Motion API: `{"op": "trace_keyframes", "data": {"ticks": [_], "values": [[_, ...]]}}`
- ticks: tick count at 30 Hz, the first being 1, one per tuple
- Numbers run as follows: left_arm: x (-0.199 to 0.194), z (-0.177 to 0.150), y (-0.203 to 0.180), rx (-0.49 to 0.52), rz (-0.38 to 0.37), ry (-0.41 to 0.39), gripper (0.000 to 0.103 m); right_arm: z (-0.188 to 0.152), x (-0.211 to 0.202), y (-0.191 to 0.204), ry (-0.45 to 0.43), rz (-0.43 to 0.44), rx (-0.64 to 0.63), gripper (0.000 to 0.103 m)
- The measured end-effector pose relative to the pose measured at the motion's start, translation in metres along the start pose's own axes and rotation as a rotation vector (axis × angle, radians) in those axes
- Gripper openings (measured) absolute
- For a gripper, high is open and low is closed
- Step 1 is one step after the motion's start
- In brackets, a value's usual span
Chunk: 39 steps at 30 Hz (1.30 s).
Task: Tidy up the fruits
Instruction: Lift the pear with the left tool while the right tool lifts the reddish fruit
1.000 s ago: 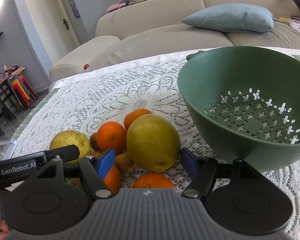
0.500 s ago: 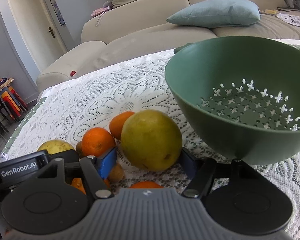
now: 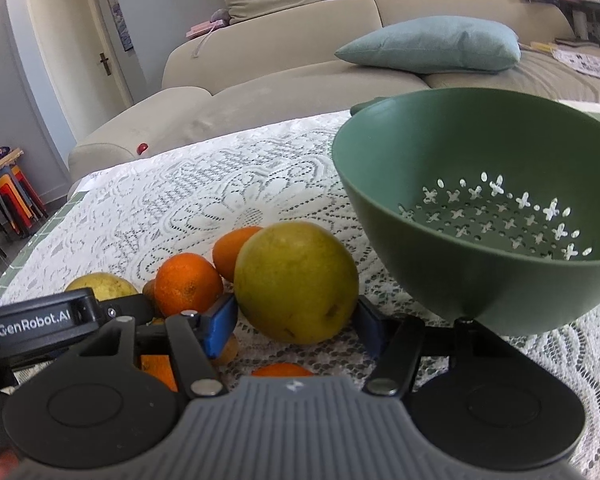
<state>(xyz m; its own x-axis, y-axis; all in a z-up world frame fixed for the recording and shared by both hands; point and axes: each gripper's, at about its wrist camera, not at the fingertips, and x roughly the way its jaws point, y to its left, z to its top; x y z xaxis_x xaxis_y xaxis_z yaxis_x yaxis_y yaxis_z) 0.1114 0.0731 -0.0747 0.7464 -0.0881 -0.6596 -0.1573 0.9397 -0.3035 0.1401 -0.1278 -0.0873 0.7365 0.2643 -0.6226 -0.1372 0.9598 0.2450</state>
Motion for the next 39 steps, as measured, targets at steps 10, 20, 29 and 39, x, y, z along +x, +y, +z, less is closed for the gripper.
{"op": "trace_keyframes", "data": {"ticks": [10,20,29,39], "values": [[-0.006,0.001,0.001,-0.003,0.013,-0.007,0.084,-0.005,-0.012,0.009,-0.025,0.015,-0.089,0.059],[-0.021,0.005,-0.005,0.020,0.025,-0.045,0.084,0.001,-0.033,0.020,-0.100,0.031,-0.192,0.057],[-0.027,0.004,-0.004,0.018,0.038,-0.036,0.084,0.004,-0.032,0.013,-0.064,0.047,-0.209,0.057],[-0.021,0.001,-0.002,0.022,0.038,-0.014,0.084,0.001,-0.023,0.015,-0.068,0.017,-0.171,0.068]]}}
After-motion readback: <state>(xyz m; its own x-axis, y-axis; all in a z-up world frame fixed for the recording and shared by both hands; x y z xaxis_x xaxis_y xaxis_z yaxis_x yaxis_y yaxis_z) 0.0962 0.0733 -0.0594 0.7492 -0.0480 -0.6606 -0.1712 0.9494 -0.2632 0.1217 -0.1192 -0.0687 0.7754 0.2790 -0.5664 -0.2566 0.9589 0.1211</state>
